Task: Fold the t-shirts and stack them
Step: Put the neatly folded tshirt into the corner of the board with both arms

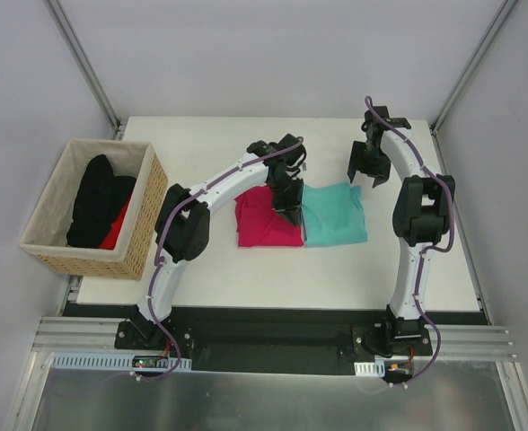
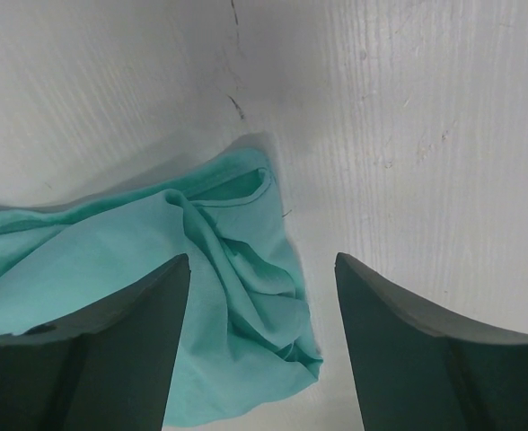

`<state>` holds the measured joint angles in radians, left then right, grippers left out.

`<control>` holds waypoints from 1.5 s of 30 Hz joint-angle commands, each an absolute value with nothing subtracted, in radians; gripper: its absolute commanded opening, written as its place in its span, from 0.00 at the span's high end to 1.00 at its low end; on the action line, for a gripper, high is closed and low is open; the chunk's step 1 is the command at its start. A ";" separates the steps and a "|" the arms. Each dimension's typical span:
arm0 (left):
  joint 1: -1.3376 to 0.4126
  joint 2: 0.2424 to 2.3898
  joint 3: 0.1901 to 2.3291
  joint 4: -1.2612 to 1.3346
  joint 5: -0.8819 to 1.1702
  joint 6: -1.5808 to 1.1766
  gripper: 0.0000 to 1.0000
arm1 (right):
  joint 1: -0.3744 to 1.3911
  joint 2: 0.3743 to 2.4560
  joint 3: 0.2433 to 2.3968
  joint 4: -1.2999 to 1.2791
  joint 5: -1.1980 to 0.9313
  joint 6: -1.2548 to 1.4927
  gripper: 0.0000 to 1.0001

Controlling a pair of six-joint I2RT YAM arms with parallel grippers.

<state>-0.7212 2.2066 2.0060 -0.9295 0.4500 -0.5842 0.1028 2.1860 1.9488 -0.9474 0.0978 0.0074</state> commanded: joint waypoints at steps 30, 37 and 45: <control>-0.729 2.161 1.983 -0.957 0.440 -0.592 0.85 | 0.077 2.186 1.891 -0.902 -0.029 -0.018 0.29; -0.724 2.164 1.986 -0.963 0.439 -0.591 0.85 | 0.055 2.212 1.901 -0.905 -0.044 -0.014 0.30; -0.721 2.180 2.011 -0.966 0.445 -0.587 0.85 | 0.052 2.197 1.902 -0.905 -0.035 -0.014 0.30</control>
